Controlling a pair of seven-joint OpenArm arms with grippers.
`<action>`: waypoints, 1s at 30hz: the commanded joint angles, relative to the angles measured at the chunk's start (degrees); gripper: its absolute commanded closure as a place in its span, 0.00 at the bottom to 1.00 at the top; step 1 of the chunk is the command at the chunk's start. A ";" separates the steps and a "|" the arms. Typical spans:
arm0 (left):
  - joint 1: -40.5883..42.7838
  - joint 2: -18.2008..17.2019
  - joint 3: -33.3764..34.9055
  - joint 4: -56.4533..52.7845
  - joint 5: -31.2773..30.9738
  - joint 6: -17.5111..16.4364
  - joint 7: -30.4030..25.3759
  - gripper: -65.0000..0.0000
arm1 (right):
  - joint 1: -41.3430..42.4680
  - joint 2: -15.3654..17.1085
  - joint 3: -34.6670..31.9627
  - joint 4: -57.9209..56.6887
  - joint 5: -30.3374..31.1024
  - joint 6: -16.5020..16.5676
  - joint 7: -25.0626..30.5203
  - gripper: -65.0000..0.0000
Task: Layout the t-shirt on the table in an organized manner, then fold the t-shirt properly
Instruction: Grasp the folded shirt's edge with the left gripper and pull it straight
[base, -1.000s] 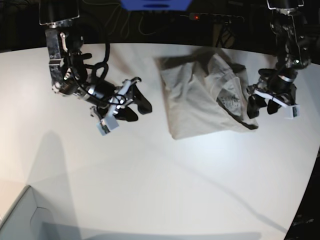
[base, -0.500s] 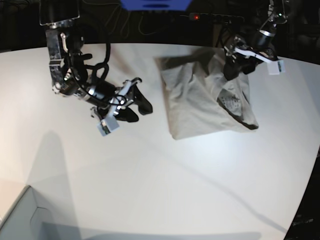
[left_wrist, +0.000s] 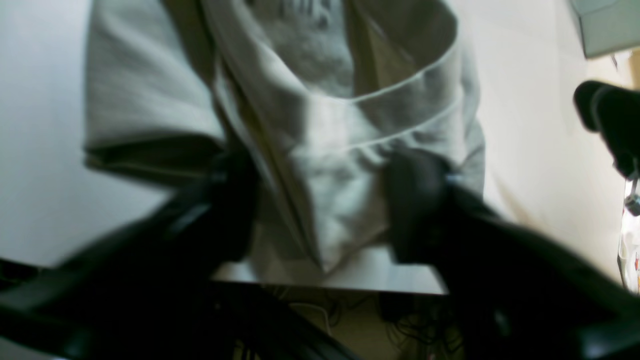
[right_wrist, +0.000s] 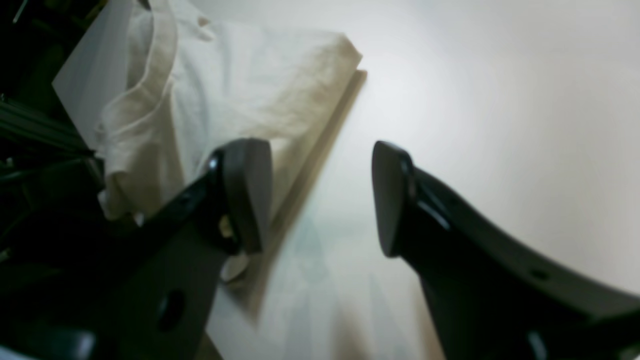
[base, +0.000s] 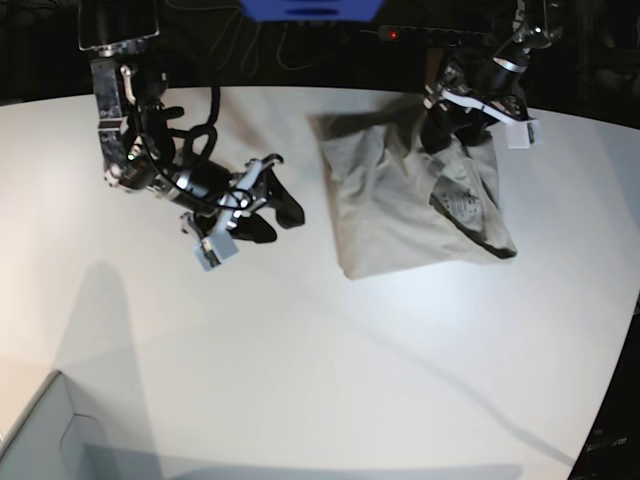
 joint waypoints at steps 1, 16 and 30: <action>0.56 -0.11 -0.16 1.09 -0.68 -0.72 -1.21 0.60 | 0.23 0.05 0.10 1.01 1.39 1.04 1.29 0.50; 0.47 -0.99 -9.83 2.76 -0.77 -0.72 -1.03 1.00 | 0.05 0.05 0.10 1.01 1.30 1.04 1.29 0.50; -3.05 -1.70 -13.17 -2.69 -0.68 -0.72 -1.03 1.00 | -0.30 0.05 0.10 1.01 1.30 1.04 1.29 0.50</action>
